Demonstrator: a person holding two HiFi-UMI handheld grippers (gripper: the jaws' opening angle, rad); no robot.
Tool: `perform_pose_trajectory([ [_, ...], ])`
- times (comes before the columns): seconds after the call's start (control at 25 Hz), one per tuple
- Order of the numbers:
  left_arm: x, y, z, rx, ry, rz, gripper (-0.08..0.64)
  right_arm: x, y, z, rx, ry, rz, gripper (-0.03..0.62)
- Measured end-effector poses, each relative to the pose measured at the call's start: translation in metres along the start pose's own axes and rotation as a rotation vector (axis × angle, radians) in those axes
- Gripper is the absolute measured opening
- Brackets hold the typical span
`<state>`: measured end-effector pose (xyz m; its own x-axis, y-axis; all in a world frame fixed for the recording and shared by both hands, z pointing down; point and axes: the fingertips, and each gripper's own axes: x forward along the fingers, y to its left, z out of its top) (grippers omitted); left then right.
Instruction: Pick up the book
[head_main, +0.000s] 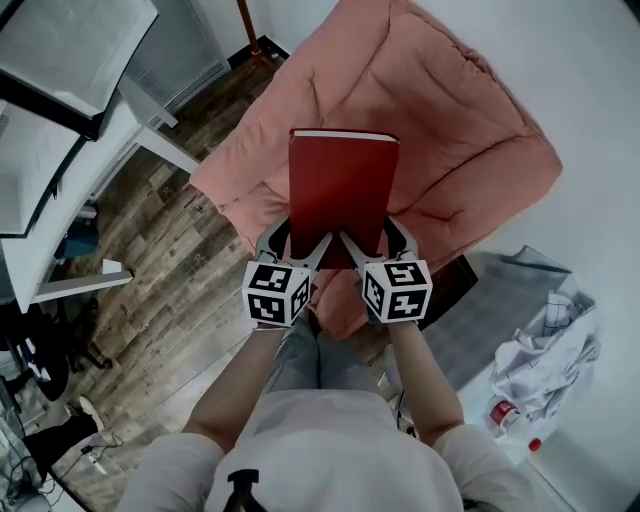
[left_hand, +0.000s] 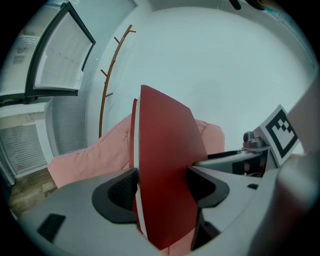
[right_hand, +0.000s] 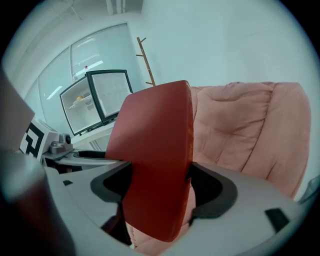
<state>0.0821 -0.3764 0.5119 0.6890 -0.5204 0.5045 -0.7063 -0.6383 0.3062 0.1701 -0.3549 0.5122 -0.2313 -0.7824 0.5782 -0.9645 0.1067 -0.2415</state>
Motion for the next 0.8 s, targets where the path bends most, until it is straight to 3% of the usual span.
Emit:
perform_pose_trajectory([
  [0.8,-0.066,-0.038,0.1,0.07,-0.147,-0.034,0.304,-0.077,0.035,0.096,-0.065,-0.158,-0.041,0.365],
])
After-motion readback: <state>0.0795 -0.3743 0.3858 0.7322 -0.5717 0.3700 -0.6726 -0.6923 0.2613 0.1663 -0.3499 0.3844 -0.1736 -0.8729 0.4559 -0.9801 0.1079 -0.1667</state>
